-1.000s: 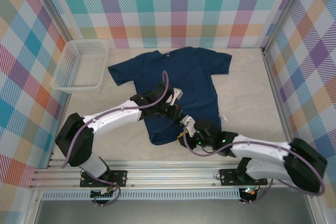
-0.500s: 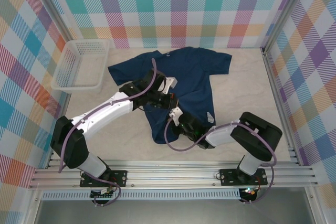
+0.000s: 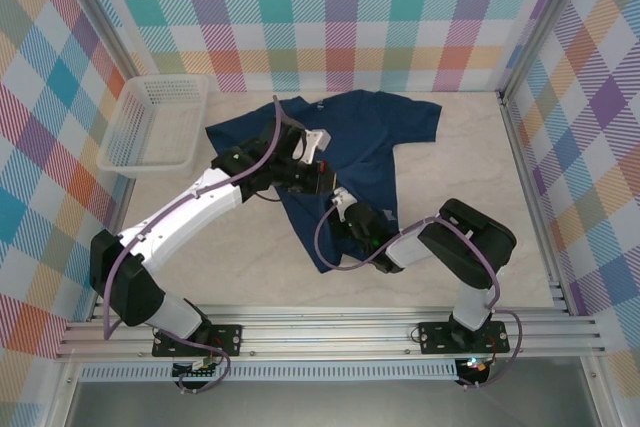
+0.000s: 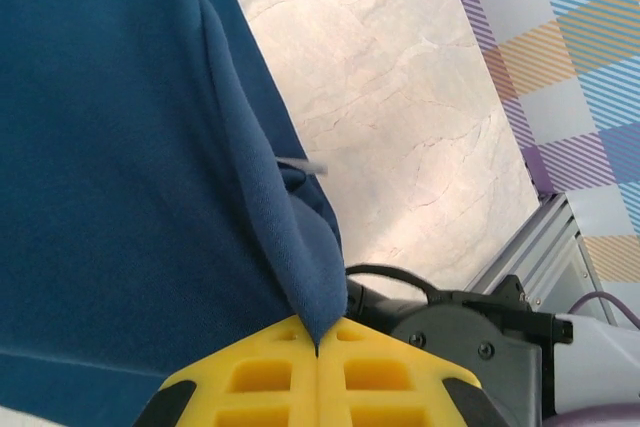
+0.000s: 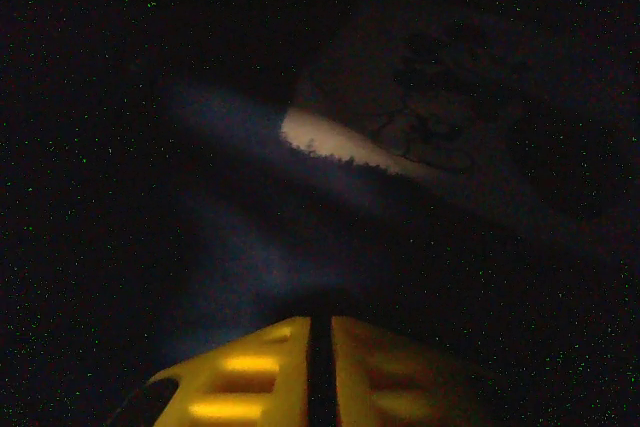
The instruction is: Fold the inside-out t-shirt
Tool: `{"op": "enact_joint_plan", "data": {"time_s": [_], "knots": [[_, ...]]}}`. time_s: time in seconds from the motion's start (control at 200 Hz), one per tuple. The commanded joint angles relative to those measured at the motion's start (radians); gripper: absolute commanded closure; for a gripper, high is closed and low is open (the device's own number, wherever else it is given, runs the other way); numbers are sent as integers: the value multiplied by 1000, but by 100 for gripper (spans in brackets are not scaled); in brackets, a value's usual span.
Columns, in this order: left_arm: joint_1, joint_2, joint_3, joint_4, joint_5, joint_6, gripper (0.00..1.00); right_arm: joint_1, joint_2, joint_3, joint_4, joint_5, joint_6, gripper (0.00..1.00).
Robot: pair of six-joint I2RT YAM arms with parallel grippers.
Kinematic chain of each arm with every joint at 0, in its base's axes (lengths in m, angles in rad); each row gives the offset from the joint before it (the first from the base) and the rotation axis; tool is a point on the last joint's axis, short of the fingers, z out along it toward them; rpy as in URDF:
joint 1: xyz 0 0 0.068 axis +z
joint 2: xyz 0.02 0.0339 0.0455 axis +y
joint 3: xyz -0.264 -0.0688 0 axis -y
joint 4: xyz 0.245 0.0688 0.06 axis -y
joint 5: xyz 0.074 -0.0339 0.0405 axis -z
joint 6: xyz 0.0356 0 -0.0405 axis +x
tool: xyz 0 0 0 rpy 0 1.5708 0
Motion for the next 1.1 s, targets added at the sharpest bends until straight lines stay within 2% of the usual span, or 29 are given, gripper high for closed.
{"op": "enact_joint_plan", "data": {"time_s": [0.0,0.11,0.27,0.465,0.68,0.82,0.93,1.015,1.095], "knots": [[9,-53,22,-29,16,-13,100,-24,9,29,-39,26,61,87],[9,-74,23,-33,36,-3,100,-44,33,65,-58,15,75,87],[9,-88,16,-30,66,11,100,-78,60,122,-103,-69,123,86],[9,-104,6,21,115,-23,100,-79,115,242,-224,-50,164,85],[-15,-103,37,18,128,-46,100,-83,189,378,-338,25,259,79],[-23,-130,46,-14,119,-41,100,-117,212,430,-363,23,303,75],[-26,-153,38,-6,127,-51,100,-138,236,495,-424,-37,315,68],[-31,-158,48,-16,130,-54,100,-140,248,507,-396,-108,306,64],[-36,-165,55,-24,134,-54,100,-141,230,517,-435,-117,329,61]]}}
